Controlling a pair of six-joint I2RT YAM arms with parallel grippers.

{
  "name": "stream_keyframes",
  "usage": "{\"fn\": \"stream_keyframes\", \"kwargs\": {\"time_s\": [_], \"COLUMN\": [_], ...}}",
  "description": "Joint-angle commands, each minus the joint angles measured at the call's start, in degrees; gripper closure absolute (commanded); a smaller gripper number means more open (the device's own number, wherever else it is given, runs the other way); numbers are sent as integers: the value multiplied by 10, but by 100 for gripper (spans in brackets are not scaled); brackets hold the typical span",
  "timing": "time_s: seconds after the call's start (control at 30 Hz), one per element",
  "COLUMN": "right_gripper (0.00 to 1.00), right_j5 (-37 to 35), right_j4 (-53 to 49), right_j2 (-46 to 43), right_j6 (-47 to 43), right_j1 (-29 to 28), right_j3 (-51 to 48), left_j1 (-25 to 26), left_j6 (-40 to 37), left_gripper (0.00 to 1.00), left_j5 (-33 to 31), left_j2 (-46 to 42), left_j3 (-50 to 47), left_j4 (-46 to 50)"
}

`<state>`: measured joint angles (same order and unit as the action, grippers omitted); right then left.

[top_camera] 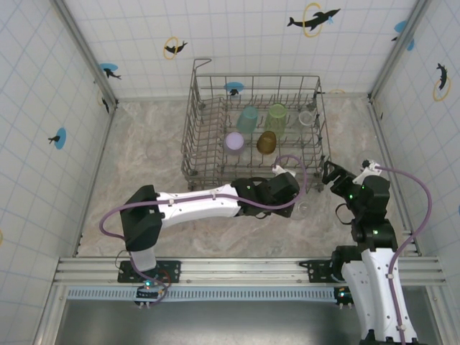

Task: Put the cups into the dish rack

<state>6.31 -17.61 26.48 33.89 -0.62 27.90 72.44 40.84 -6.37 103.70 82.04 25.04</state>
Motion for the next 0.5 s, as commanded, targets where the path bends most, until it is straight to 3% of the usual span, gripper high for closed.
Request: {"fn": "stream_keyframes", "kwargs": {"time_s": [0.0,0.47], "right_gripper": [0,0], "right_j5": [6,12], "right_j4": [-7,-11], "right_j2": [4,22], "right_j6": [-2,-7], "right_j1": [4,4], "right_j3": [30,56], "left_j1": [3,-11], "left_j6": [-31,-62], "left_gripper": [100,100], "left_j5": [8,9], "left_j2": [-30,-69], "left_j3": [35,97], "left_j4": [1,12]}}
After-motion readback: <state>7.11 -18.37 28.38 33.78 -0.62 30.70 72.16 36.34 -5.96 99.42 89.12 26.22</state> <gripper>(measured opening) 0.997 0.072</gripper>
